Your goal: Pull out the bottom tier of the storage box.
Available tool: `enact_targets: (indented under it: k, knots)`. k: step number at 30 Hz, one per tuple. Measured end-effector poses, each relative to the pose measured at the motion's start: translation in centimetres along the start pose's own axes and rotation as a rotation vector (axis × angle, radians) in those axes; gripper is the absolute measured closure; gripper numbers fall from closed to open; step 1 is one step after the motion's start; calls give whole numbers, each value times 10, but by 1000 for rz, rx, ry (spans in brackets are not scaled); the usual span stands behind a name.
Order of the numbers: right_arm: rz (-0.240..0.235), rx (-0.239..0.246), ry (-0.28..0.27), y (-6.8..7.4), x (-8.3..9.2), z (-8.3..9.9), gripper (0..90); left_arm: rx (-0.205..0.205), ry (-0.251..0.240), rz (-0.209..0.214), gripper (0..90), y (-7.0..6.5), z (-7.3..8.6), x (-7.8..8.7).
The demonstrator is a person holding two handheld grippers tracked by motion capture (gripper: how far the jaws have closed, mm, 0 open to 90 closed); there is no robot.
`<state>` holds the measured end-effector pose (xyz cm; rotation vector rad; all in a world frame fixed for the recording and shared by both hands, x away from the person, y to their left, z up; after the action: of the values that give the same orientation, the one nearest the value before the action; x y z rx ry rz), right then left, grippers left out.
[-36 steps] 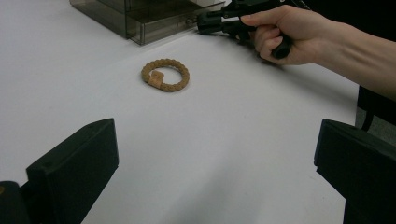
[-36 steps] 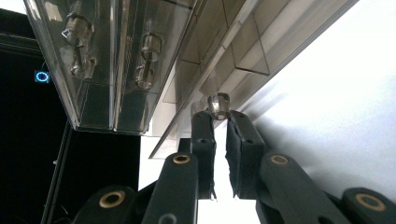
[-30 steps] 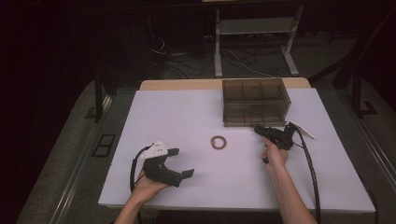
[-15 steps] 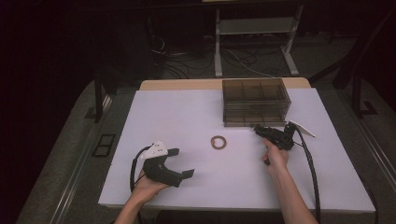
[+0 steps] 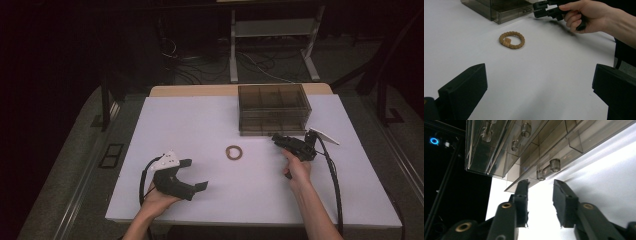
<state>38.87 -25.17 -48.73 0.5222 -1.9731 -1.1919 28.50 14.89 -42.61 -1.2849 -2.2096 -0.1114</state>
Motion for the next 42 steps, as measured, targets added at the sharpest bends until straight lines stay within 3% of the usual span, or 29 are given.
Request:
enact_targets:
  k: [8, 14, 18, 23, 27, 29, 31, 37, 42]
  knots:
    - [22, 50, 31, 11, 10, -5, 496, 2, -2, -1, 0, 0, 0, 1]
    - [64, 132, 65, 21, 18, -8, 409, 1, -2, -1, 0, 0, 0, 1]
    - [57, 167, 70, 25, 22, -9, 397, -1, -1, 0, 0, 0, 0, 0]
    - [94, 239, 106, 33, 23, -12, 376, -2, 0, 0, 0, 0, 0, 0]
    - [143, 334, 165, 44, 21, -15, 349, -1, -3, -3, 0, 0, 0, 0]
    - [150, 355, 180, 46, 20, -15, 341, 2, -3, -2, 0, 0, 0, 0]
    - [172, 406, 230, 48, 16, -15, 327, 3, -4, -2, 0, -1, 0, 0]
    - [186, 481, 281, 50, 13, -17, 322, 4, -3, -2, 0, 0, 0, -1]
    - [222, 543, 361, 52, 8, -20, 322, 3, -1, -2, 0, 0, 0, -2]
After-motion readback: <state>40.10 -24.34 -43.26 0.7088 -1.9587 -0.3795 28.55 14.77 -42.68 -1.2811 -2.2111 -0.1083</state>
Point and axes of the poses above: each handheld gripper's, and its own axes: x roughly backward along the jaws, z roughly out of its underside, y roughly to its left, the point moved 2 cm from there along -x, roughly forward along the jaws, and after that the axes turned 4 degrees about y, right-handed, at the moved point
